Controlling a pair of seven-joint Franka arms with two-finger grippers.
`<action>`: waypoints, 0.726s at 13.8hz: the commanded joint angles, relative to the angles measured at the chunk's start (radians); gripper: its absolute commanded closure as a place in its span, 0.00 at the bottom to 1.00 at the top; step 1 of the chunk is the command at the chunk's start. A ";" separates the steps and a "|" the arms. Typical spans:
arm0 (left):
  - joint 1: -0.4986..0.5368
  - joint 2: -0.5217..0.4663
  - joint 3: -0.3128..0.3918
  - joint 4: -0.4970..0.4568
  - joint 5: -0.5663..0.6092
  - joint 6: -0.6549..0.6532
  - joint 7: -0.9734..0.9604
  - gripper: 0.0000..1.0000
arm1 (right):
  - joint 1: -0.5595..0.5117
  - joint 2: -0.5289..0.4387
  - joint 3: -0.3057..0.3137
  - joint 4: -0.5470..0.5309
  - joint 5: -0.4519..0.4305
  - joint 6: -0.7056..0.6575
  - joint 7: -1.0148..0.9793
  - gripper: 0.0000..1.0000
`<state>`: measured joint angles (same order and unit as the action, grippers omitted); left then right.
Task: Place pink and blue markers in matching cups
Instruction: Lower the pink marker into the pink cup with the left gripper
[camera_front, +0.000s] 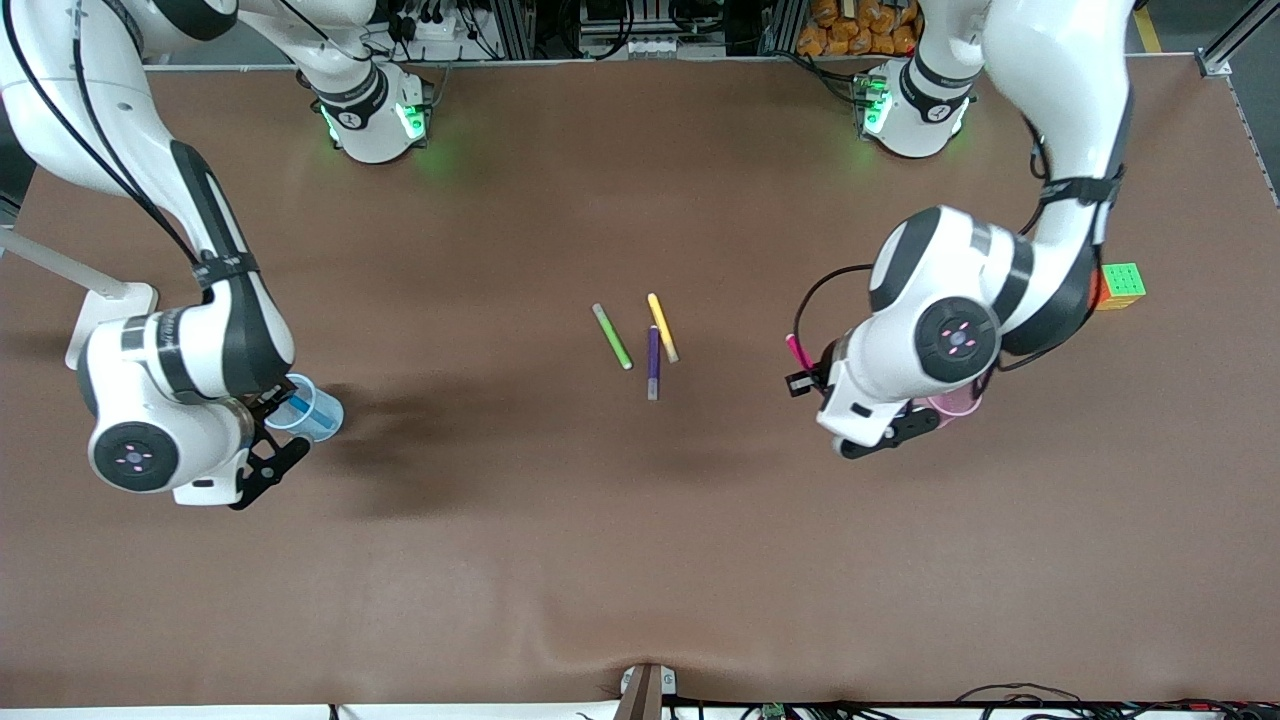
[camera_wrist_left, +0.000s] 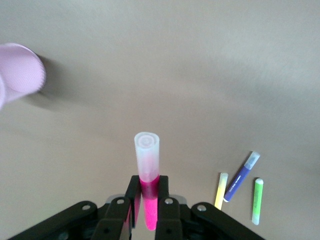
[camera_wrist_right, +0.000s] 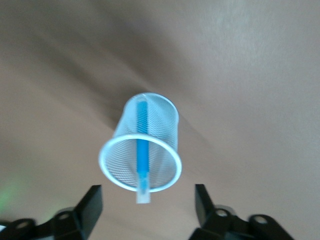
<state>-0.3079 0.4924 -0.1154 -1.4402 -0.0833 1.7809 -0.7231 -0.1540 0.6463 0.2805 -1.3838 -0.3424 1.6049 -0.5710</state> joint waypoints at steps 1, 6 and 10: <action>0.052 -0.081 -0.006 -0.031 0.065 -0.005 0.063 1.00 | -0.007 -0.092 0.005 -0.006 0.066 -0.023 0.013 0.00; 0.151 -0.181 -0.004 -0.075 0.083 0.000 0.276 1.00 | -0.007 -0.249 -0.001 -0.015 0.144 -0.025 0.134 0.00; 0.190 -0.263 -0.007 -0.204 0.137 0.096 0.375 1.00 | 0.020 -0.361 -0.067 -0.018 0.228 -0.103 0.265 0.00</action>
<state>-0.1300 0.3107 -0.1134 -1.5185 0.0194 1.8026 -0.3763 -0.1525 0.3602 0.2641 -1.3717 -0.1754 1.5294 -0.3662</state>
